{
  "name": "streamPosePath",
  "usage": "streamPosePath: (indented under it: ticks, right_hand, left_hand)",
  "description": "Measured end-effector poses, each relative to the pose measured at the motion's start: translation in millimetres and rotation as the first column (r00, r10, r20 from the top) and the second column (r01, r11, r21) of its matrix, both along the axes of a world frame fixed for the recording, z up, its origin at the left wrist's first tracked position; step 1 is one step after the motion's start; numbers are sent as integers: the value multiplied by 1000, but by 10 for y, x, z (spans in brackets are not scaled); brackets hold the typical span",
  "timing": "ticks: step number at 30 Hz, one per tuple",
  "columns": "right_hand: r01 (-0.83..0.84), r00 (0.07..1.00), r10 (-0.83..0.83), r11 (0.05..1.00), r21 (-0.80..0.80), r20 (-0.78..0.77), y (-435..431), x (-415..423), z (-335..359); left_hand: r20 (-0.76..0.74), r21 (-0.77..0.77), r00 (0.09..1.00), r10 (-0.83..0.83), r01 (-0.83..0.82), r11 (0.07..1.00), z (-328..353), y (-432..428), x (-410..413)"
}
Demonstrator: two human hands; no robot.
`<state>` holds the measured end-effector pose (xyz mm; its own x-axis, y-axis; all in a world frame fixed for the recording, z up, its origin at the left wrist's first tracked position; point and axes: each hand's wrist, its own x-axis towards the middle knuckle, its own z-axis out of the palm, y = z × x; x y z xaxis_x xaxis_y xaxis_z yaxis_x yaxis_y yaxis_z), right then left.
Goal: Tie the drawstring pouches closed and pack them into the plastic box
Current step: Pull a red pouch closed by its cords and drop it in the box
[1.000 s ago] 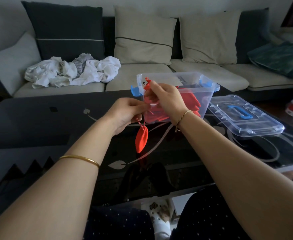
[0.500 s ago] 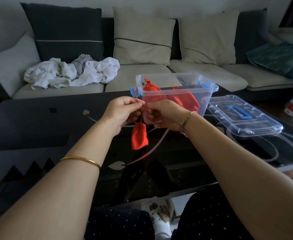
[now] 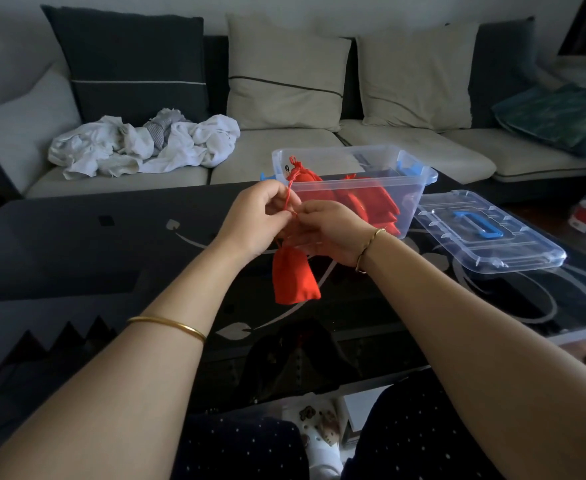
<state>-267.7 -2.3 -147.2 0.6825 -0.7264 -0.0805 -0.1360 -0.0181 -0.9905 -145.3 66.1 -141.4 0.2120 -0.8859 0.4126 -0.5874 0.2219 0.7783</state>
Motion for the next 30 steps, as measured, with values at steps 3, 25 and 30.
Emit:
streamPosePath:
  ticks: [3,25,30]
  right_hand:
    - [-84,996,81,990,111,24,-7,-50,11]
    - [134,904,-321,840,526,282,-66,-75,-72]
    - [120,819,-431,773,623,378,-116,-35,-125]
  left_hand:
    - [65,-73,997,49,-44,996,-18,-1,-16]
    - [-68,322,936,345,-307,896,-178,-46,92]
    - [-131,402,912,390,-310,861,-162,-90,45]
